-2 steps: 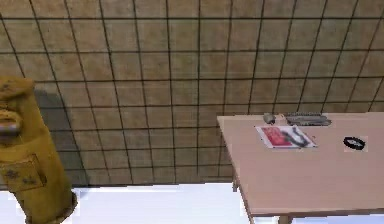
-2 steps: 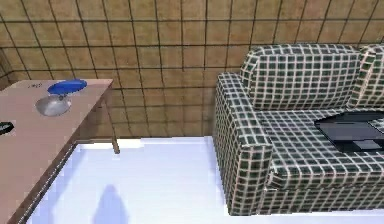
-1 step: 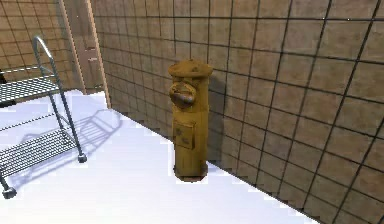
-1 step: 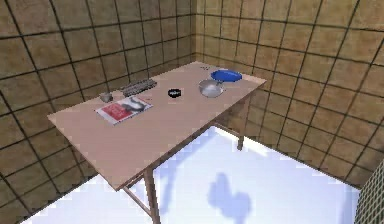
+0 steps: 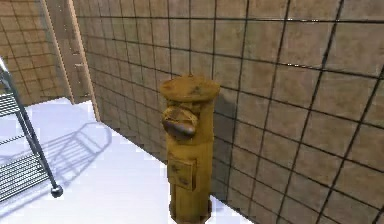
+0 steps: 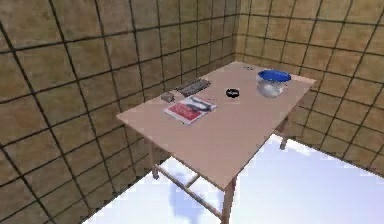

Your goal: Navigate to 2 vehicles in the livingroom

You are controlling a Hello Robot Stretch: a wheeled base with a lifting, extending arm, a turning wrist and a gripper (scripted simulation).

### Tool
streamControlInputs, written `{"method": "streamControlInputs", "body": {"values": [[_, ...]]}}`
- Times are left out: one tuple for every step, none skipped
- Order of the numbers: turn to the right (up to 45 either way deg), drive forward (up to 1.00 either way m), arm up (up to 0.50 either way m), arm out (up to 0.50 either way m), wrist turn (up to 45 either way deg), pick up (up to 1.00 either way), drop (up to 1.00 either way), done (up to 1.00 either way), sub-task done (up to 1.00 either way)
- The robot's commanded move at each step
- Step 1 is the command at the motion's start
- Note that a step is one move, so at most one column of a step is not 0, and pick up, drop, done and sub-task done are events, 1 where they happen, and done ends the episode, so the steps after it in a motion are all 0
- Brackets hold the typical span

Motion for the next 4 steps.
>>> {"method": "streamControlInputs", "body": {"values": [[-45.0,0.00,0.00,0.00,0.0,0.00,0.00,0.00,0.00],[-3.0,0.00,0.00,0.00,0.0,0.00,0.00,0.00,0.00],[0.0,1.00,0.00,0.00,0.0,0.00,0.00,0.00,0.00],[0.0,0.15,0.00,0.00,0.0,0.00,0.00,0.00,0.00]]}}
